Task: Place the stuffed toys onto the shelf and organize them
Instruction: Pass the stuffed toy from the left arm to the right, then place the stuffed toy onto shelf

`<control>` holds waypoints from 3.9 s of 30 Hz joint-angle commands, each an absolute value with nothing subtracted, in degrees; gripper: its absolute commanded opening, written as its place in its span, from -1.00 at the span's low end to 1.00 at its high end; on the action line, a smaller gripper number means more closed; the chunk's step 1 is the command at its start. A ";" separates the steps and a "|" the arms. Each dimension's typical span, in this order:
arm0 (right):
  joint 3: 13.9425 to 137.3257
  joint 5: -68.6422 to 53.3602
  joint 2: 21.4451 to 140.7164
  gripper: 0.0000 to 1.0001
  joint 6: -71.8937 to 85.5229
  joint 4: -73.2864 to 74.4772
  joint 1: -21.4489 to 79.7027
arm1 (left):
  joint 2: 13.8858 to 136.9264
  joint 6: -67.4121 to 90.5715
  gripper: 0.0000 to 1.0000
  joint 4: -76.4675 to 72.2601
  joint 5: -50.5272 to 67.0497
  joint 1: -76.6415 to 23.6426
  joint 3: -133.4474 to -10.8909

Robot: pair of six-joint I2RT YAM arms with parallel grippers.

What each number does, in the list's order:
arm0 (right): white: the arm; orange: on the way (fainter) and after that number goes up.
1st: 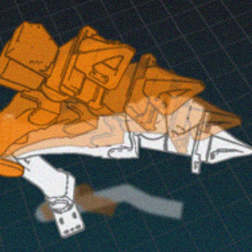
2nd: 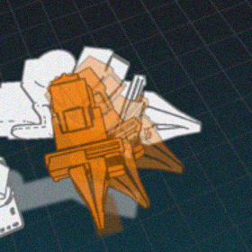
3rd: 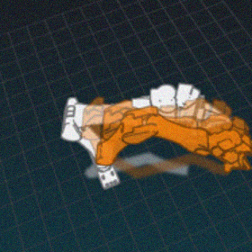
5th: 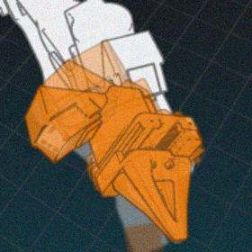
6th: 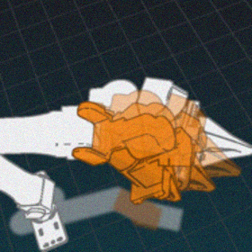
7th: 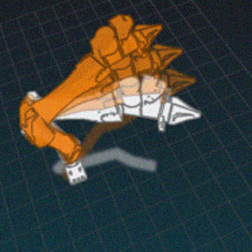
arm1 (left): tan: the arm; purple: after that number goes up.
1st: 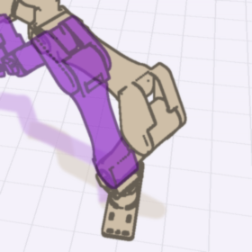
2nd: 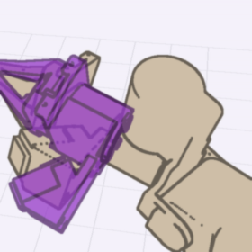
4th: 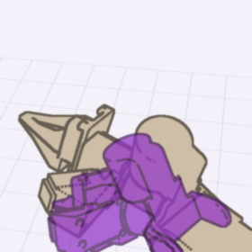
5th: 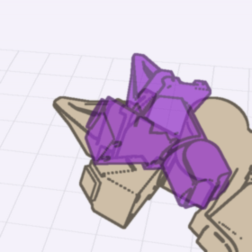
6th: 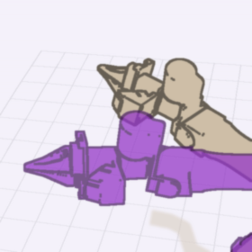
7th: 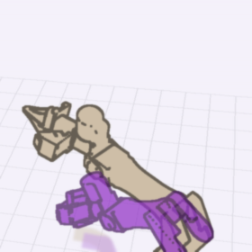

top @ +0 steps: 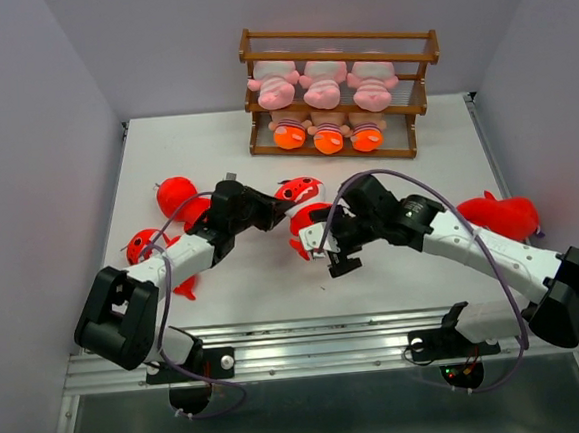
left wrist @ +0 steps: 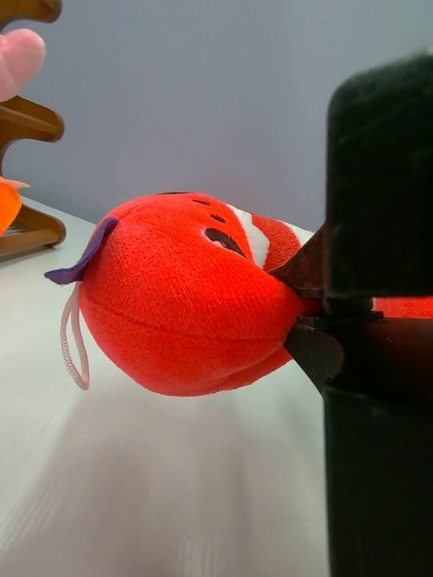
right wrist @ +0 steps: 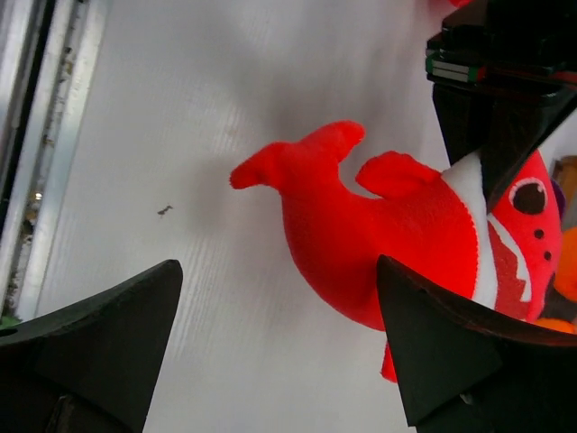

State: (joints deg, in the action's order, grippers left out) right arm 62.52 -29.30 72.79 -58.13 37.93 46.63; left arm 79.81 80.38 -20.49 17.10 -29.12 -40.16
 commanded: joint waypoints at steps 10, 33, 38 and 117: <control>60.12 -7.21 74.18 0.61 -53.26 21.27 49.39 | 76.12 86.48 -1.00 -22.50 16.17 -29.00 -40.52; 68.64 -12.13 75.68 -0.99 -46.06 24.95 49.39 | 67.17 73.07 0.32 -19.25 13.88 -25.32 -37.62; 72.50 -10.99 75.67 -0.99 -45.79 25.66 48.87 | 59.26 63.38 0.95 -18.48 14.33 -19.44 -36.65; 138.96 -0.88 139.48 0.06 -61.61 -15.47 29.27 | 19.34 16.87 0.97 6.94 -1.32 -15.73 -33.05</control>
